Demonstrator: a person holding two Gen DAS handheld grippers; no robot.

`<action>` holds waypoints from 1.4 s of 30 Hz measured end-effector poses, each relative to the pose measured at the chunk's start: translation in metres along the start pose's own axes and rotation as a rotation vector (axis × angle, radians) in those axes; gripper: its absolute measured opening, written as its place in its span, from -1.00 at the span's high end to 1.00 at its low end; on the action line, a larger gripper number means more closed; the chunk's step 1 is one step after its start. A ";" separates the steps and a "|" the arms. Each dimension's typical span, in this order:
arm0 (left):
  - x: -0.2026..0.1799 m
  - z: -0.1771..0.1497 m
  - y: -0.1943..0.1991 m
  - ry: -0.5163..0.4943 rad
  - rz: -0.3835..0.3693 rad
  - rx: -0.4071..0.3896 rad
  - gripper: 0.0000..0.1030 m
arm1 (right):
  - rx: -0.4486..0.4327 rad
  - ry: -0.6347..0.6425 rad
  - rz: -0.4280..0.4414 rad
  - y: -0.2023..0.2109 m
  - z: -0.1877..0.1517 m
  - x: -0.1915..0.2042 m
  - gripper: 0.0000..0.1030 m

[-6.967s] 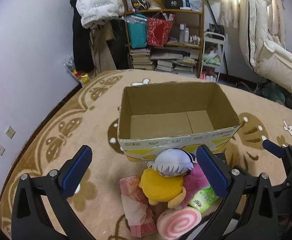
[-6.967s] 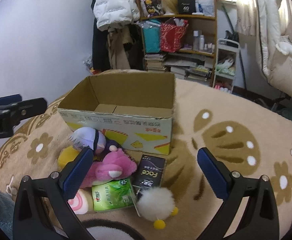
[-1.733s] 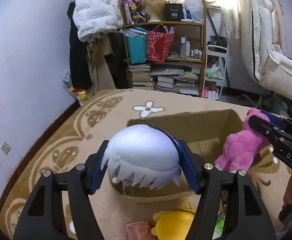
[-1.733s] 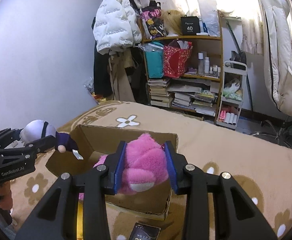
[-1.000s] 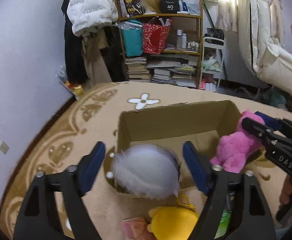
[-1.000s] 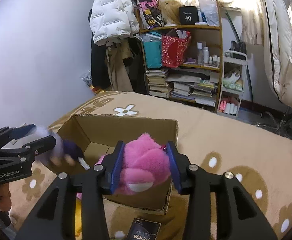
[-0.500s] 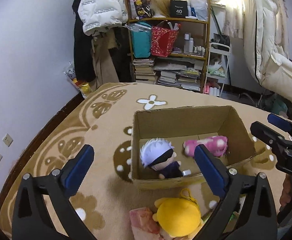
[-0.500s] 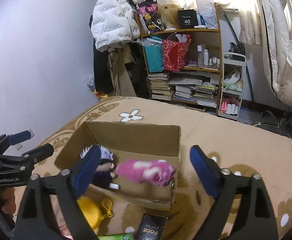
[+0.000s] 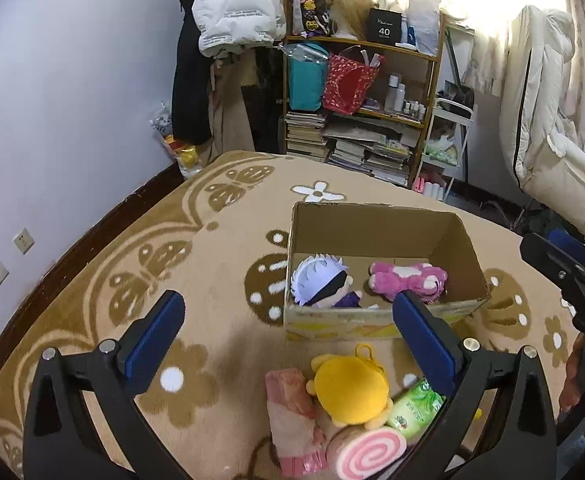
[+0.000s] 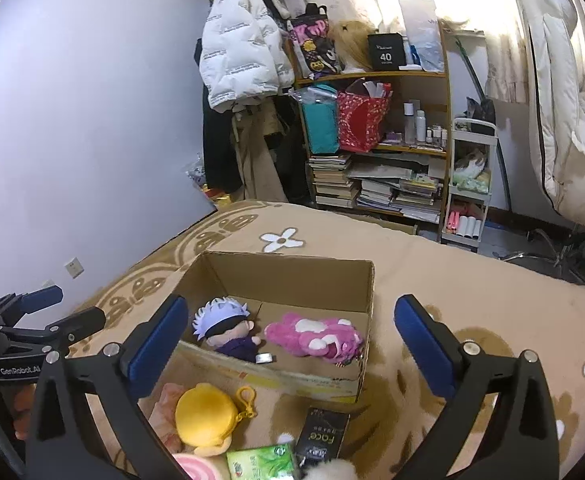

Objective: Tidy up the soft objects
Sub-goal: 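Open both tools to drop the doll and pink bear into the box, then grasp the pink wrapped roll with the left tool while the right tool grasps the white pom-pom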

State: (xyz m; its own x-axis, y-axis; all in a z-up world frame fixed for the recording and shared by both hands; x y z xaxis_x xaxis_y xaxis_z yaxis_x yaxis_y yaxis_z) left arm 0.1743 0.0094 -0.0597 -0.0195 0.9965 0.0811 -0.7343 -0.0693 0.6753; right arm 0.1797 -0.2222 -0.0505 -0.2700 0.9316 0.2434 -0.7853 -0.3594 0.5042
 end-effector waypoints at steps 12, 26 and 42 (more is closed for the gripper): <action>0.006 -0.036 -0.002 0.022 -0.046 0.127 -0.99 | 0.052 -0.013 0.034 0.026 -0.030 0.029 -1.00; -0.001 -0.063 -0.027 0.001 -0.033 0.245 -0.99 | 0.109 -0.054 0.003 0.028 -0.056 0.025 -1.00; -0.006 -0.090 -0.059 -0.039 -0.002 0.357 -0.97 | 0.242 -0.078 0.006 -0.011 -0.101 0.009 -0.95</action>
Point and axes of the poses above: each gripper's, at about its wrist camera, not at the fingertips, and y roughly against the way its jaws point, x to its left, z to its top, the point moved 8 cm from there along -y, roughly the way its jaws point, and after that the axes turned 8 degrees about z, right-handed, at the moved point
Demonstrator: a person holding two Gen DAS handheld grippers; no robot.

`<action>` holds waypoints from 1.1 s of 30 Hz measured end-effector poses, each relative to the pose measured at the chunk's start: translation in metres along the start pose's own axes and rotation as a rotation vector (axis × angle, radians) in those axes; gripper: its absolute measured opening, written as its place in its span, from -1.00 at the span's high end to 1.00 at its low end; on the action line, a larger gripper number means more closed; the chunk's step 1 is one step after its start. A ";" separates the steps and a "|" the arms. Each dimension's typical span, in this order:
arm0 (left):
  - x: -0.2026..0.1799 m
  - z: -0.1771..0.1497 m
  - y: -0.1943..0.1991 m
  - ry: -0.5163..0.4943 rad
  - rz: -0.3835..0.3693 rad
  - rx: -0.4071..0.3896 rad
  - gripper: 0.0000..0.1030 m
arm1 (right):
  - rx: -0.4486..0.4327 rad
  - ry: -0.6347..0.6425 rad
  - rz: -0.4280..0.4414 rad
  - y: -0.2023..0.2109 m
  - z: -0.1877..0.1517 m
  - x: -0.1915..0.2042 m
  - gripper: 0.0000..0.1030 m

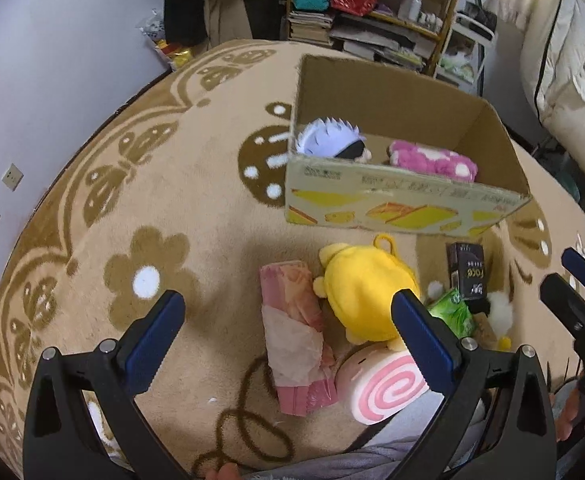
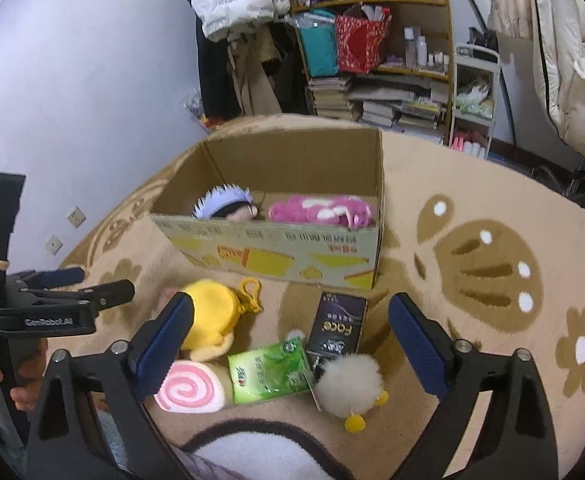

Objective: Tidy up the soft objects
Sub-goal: 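Grasp the pink wrapped roll with the left tool while the right tool grasps the white pom-pom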

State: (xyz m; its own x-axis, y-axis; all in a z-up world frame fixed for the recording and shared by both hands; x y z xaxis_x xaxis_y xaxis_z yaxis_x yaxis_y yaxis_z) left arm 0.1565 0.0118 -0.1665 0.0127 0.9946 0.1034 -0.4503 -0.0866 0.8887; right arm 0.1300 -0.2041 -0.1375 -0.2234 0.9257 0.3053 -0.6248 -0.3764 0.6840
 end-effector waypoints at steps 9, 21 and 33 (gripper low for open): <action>0.016 -0.005 -0.025 0.074 0.031 0.084 -0.94 | 0.064 -0.040 0.015 -0.025 -0.014 -0.018 -0.79; 0.021 -0.006 -0.066 0.109 0.063 0.173 -0.79 | 0.232 -0.133 0.010 -0.062 -0.046 -0.045 -0.12; 0.022 -0.015 -0.101 0.131 0.071 0.261 -0.63 | 0.317 -0.134 0.021 -0.081 -0.065 -0.045 -0.06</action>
Point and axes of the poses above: each gripper's, at about its wrist camera, not at the fingertips, and y roughly against the way its jaws point, x to its left, z to its top, the point moved 8 cm from there along -y, roughly the way its jaws point, and after that the axes turned 8 degrees about z, right-handed, at the moved point
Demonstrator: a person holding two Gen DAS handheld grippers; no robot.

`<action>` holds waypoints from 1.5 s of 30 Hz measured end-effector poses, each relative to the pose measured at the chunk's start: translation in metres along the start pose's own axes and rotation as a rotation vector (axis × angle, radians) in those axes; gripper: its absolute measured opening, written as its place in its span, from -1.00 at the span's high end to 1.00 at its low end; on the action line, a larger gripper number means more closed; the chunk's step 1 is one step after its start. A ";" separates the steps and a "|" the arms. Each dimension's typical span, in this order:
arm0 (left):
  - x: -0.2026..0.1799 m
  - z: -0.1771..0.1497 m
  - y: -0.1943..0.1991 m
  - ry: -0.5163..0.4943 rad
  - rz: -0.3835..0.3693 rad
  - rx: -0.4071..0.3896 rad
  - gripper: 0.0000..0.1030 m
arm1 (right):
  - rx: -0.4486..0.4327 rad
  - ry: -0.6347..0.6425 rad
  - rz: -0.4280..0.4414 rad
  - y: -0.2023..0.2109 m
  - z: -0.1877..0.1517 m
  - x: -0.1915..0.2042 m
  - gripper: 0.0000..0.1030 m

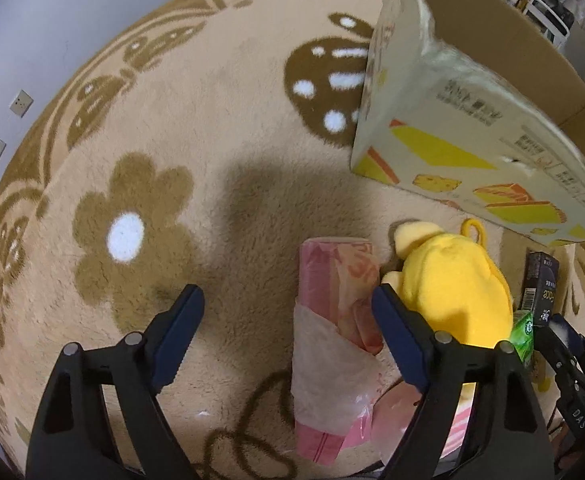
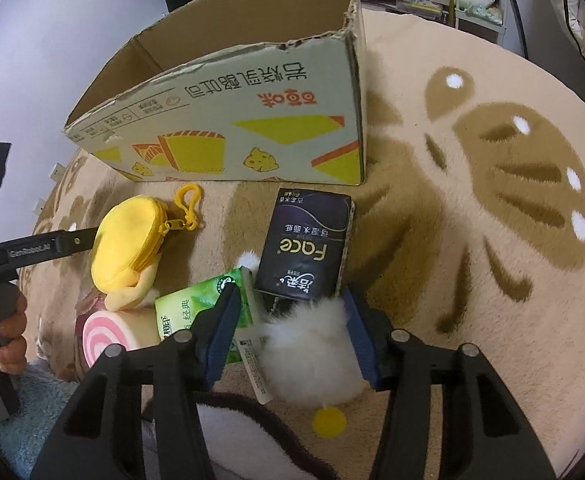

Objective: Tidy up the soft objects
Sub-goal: 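Grasp the pink wrapped roll with the left tool while the right tool grasps the white pom-pom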

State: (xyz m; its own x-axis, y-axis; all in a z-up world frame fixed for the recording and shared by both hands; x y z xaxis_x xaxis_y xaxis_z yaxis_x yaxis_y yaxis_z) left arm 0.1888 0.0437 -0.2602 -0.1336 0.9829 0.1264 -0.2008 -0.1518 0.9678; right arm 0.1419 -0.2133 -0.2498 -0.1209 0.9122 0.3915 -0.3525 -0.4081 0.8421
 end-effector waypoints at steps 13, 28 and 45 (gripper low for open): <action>-0.022 -0.006 -0.022 -0.066 0.057 0.011 -0.46 | 0.016 -0.039 -0.008 0.007 0.001 -0.014 -0.06; -0.025 -0.014 -0.021 -0.082 0.085 -0.016 0.13 | 0.050 -0.131 0.068 0.002 -0.010 -0.020 0.43; -0.017 -0.017 0.004 -0.050 0.106 -0.075 0.16 | 0.008 -0.091 0.016 0.011 0.001 -0.019 0.97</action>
Point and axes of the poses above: each gripper's, at about its wrist camera, not at the fingertips, and y roughly against the way its jaws point, x to its left, z to its top, the point moved 8 cm from there along -y, roughly the way its jaws point, and after that the axes turned 8 degrees about z, right-handed, at the moved point
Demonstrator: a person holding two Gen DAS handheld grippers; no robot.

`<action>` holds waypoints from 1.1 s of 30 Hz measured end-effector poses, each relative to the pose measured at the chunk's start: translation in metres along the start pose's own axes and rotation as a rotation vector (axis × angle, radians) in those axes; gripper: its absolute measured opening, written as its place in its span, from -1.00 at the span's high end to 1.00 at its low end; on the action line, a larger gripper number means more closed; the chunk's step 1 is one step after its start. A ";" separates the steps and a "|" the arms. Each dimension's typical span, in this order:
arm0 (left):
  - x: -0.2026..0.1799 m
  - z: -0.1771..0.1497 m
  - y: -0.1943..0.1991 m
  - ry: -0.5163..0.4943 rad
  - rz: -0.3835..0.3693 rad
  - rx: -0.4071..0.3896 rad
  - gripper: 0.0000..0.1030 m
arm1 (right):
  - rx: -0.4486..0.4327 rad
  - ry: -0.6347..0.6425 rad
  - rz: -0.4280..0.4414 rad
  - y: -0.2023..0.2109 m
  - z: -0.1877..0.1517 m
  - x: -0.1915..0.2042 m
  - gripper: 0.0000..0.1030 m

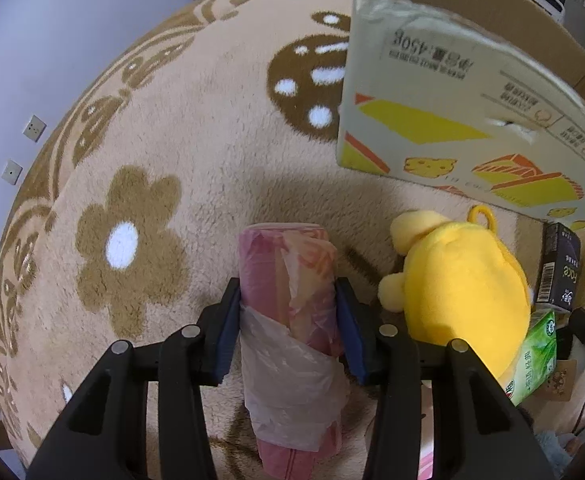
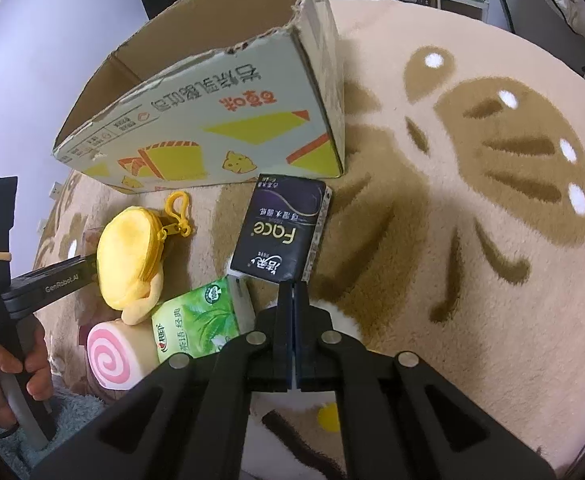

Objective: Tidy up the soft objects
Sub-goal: 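Grasp the pink wrapped roll with the left tool while the right tool grasps the white pom-pom, then lift the pink roll and pom-pom and carry both over the box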

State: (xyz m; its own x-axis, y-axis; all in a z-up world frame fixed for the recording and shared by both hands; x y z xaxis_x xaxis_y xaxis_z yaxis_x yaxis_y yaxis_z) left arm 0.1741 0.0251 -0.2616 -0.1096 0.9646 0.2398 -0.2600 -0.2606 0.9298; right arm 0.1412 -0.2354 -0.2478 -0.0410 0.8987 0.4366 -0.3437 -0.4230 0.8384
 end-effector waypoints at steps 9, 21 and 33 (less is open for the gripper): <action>0.008 0.013 0.023 0.040 -0.017 -0.088 0.39 | -0.112 0.009 0.036 0.023 0.018 0.009 0.97; 0.017 0.022 0.050 0.061 -0.042 -0.208 0.67 | -0.216 0.027 0.071 0.049 0.034 0.019 0.97; 0.030 0.034 0.102 0.089 -0.068 -0.386 0.71 | -0.272 0.054 0.077 0.064 0.037 0.028 0.97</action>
State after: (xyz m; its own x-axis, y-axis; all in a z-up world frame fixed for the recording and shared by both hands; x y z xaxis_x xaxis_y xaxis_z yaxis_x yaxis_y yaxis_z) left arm 0.1769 0.0286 -0.1503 -0.1582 0.9774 0.1402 -0.6087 -0.2083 0.7656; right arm 0.1528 -0.2420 -0.1696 -0.1244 0.8732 0.4713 -0.5762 -0.4502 0.6821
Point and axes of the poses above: each gripper's, at about its wrist camera, not at the fingertips, and y roughly against the way its jaws point, x to its left, z to its top, the point moved 8 cm from there along -y, roughly the way its jaws point, and after that the axes turned 8 degrees about z, right-handed, at the moved point
